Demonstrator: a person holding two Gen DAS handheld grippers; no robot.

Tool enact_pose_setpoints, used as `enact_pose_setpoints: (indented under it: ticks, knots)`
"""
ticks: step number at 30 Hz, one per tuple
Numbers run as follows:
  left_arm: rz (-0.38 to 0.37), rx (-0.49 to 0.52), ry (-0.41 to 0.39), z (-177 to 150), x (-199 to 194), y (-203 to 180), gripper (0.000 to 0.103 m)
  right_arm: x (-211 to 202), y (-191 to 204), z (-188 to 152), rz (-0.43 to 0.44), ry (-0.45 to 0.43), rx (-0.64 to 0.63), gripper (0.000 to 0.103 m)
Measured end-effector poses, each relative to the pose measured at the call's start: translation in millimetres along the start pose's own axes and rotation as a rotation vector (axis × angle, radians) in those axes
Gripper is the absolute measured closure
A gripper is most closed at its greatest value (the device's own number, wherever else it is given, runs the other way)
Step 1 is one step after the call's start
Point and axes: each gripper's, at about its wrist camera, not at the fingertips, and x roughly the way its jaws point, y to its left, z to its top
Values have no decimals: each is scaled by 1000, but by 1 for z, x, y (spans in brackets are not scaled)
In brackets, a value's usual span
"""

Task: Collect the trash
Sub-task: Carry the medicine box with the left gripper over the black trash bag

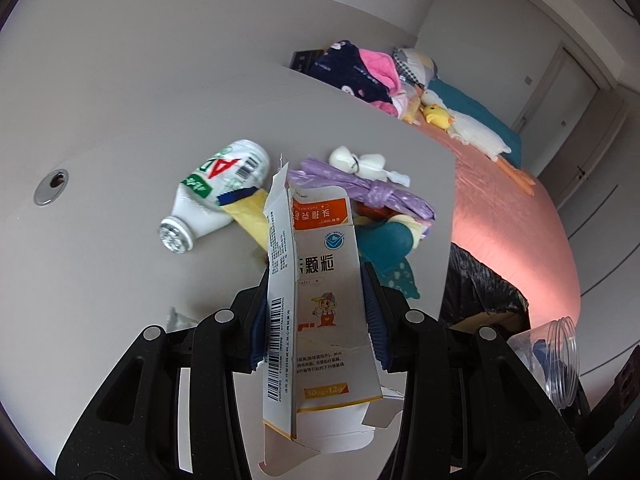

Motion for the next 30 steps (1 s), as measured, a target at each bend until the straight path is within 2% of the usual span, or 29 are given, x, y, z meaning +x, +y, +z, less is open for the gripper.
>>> enact_pose_setpoints:
  ticks: [11,25,27,30]
  knots:
    - [-103,88,47,-8,24,-64,63,-16,-48,1,-88,-17,75,19]
    - [-225,204,127,-23,47,-122,62,-32,-100,5,-181,-45,178,19]
    - [-253,219,145,-25,52,-128,61,-34,-106,5,-185,-48,200,19]
    - [-337,243,185,-29,55,-136,50,-37,-115,7,-177,-59,233,19]
